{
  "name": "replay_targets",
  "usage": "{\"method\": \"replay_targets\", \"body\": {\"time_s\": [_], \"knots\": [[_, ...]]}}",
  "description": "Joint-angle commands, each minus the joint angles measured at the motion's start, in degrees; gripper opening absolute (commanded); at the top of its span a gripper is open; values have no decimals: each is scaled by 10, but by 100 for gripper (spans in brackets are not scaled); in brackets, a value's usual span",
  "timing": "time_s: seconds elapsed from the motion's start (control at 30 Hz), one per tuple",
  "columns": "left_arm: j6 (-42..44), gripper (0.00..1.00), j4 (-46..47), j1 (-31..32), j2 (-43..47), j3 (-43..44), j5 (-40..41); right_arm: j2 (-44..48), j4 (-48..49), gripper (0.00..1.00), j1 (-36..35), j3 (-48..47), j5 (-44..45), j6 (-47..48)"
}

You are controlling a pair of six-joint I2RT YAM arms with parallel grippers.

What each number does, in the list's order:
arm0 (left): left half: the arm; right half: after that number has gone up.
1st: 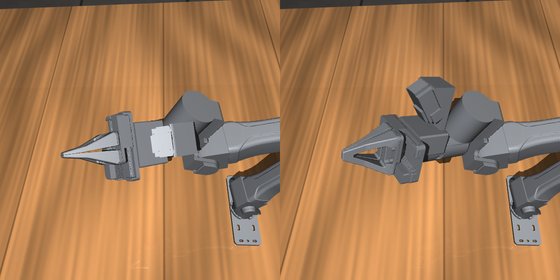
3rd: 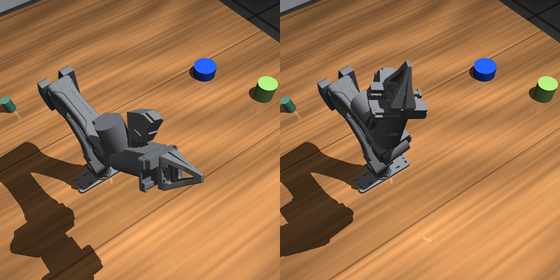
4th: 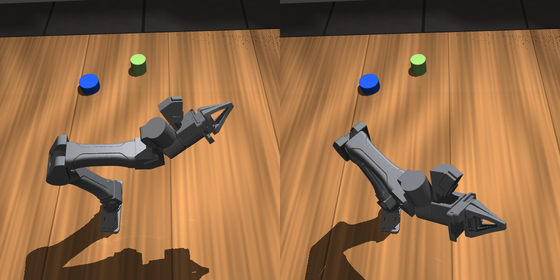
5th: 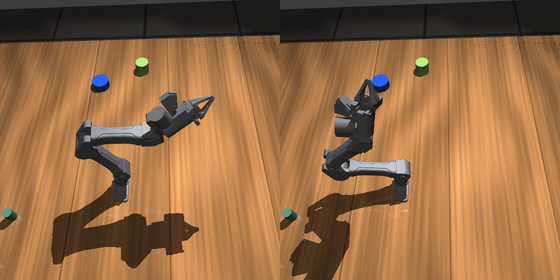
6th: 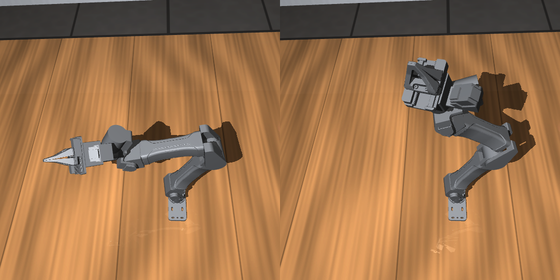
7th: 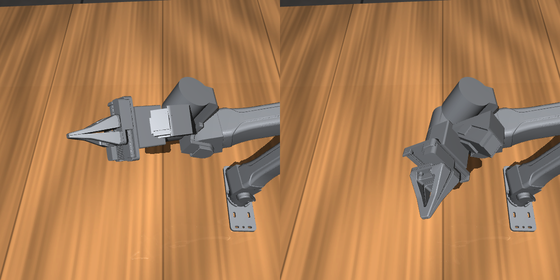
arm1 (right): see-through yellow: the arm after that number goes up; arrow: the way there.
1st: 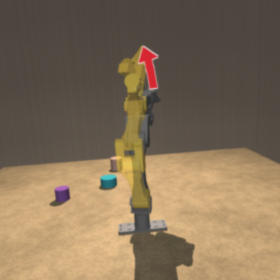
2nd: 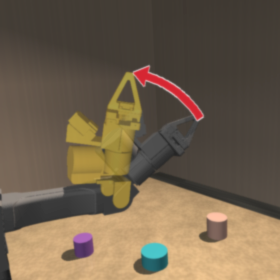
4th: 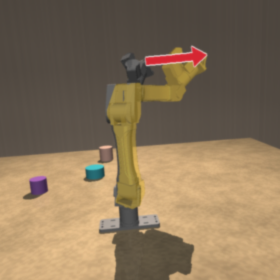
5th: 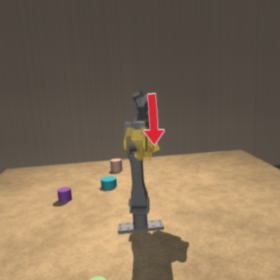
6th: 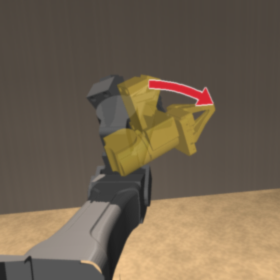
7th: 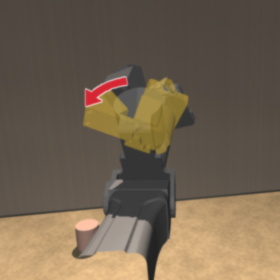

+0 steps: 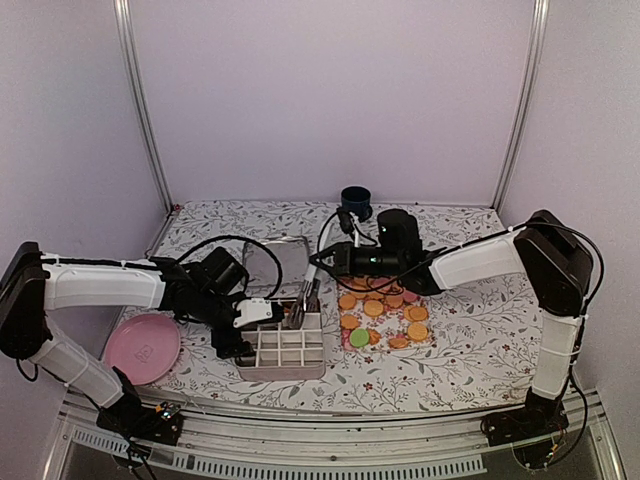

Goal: Pack the cookies
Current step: Pick up the clamp from the packing box.

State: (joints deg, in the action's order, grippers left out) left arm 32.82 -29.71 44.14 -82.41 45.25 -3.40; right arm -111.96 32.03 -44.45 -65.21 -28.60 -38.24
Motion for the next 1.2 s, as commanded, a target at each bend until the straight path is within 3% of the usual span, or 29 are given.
{"method": "replay_targets", "body": {"time_s": [0.0, 0.07, 0.57, 0.97, 1.17], "knots": [[7, 88, 3, 6, 2, -9, 12, -11, 15, 7, -6, -16, 11, 2], [8, 88, 3, 6, 4, -11, 13, -2, 12, 0, -8, -15, 18, 8], [15, 87, 1, 6, 3, -10, 19, 94, -5, 0, -36, 3, 82, 118], [12, 91, -12, 6, 14, 10, 27, 139, -1, 0, -38, 25, 91, 129], [1, 95, -21, 6, 28, 33, 27, 138, -2, 0, -37, 27, 59, 80]]}}
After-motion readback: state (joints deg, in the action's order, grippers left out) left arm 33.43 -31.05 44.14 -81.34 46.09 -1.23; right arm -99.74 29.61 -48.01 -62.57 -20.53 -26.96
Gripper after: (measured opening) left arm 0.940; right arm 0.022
